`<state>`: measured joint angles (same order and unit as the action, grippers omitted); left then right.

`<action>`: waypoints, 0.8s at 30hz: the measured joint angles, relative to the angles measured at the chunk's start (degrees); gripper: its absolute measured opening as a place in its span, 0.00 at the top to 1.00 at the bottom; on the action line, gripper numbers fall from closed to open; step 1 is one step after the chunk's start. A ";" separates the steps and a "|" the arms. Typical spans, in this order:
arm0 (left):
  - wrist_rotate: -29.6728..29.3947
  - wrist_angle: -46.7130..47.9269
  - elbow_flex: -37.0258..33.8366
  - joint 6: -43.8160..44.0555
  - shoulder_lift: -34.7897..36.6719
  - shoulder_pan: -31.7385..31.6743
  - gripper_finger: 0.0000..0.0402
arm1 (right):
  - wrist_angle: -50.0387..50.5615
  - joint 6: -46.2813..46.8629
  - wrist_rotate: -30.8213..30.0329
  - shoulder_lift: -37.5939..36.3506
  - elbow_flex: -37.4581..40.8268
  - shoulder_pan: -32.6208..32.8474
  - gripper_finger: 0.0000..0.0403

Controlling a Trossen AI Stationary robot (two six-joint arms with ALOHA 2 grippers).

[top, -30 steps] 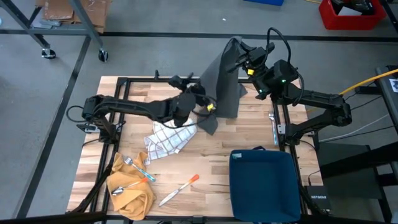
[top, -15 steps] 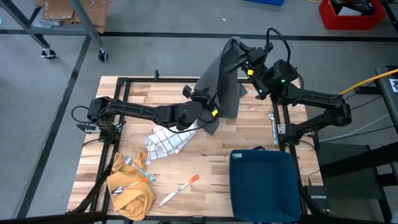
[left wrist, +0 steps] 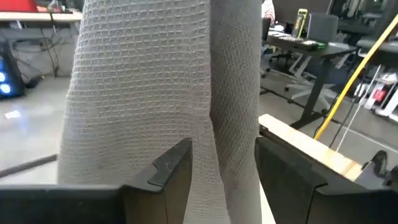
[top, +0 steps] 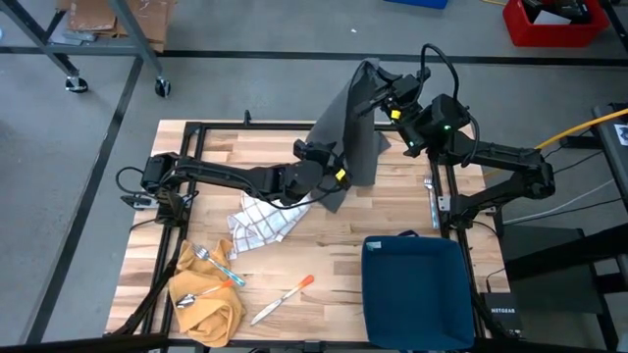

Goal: Fold towel
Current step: Fold the grey towel

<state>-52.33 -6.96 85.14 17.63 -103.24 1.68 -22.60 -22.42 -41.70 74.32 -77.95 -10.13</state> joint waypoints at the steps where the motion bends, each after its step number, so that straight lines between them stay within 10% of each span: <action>1: 0.06 -0.02 0.00 0.44 0.00 -0.20 0.59 | 0.01 0.17 0.30 0.00 0.00 0.00 1.00; 24: -2.13 2.72 0.00 3.62 -1.92 -2.91 0.65 | -1.35 3.14 2.32 0.04 0.00 0.02 1.00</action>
<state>-54.46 -4.24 85.14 21.24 -105.16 -1.23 -23.94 -19.28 -39.38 74.37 -77.95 -10.11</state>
